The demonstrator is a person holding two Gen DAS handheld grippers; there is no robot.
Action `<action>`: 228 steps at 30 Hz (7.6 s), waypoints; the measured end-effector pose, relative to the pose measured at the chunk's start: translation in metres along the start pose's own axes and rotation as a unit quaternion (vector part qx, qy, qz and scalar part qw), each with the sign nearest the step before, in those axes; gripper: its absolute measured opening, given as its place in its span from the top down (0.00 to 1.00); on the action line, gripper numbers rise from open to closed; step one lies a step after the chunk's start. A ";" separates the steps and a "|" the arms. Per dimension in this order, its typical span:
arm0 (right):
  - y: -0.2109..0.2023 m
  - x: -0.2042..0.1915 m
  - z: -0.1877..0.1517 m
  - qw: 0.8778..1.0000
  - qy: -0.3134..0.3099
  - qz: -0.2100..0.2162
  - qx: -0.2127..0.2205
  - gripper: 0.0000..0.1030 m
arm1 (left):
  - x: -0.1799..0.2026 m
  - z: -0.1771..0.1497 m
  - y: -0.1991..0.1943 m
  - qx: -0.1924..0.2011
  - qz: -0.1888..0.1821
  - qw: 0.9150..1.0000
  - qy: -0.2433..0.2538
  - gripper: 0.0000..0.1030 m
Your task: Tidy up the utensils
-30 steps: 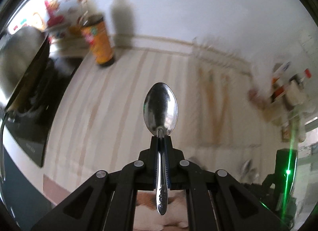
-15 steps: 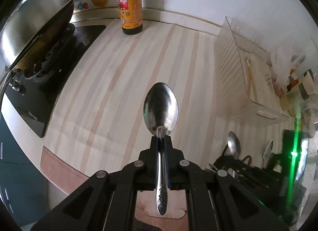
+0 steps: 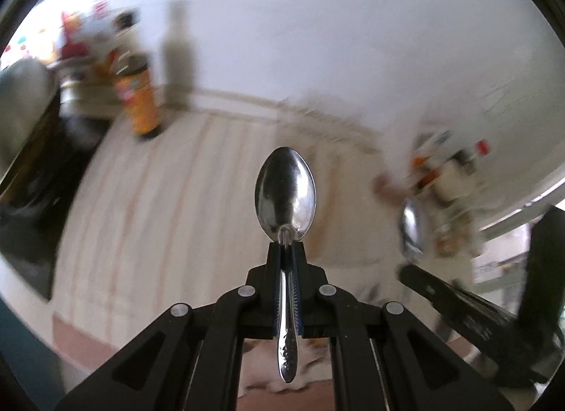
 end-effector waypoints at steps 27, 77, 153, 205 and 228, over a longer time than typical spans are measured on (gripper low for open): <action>0.076 0.061 0.105 0.996 0.036 -0.070 -0.030 0.96 | -0.005 0.078 0.109 -0.082 0.077 0.994 0.004 0.85; 0.032 0.278 -0.090 0.965 0.121 -0.212 -0.090 0.95 | 0.101 -0.159 0.211 -0.177 0.112 0.968 0.139 0.96; -0.049 0.030 0.063 0.998 -0.021 -0.039 0.045 0.96 | 0.054 0.028 -0.012 0.022 0.011 0.999 0.047 0.96; 0.037 0.064 0.076 0.969 -0.091 -0.229 0.025 0.00 | 0.000 0.037 0.082 -0.008 0.192 0.980 0.057 0.00; -0.037 0.064 0.044 0.976 -0.100 -0.183 0.063 0.00 | 0.025 -0.014 0.011 0.035 0.174 0.984 0.032 0.00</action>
Point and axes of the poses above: each gripper's, at about its wrist camera, not at the fingertips, and y roughly the way its jaws point, x to its right, z to its top, the point moved 4 cm from there along y, roughly the way its jaws point
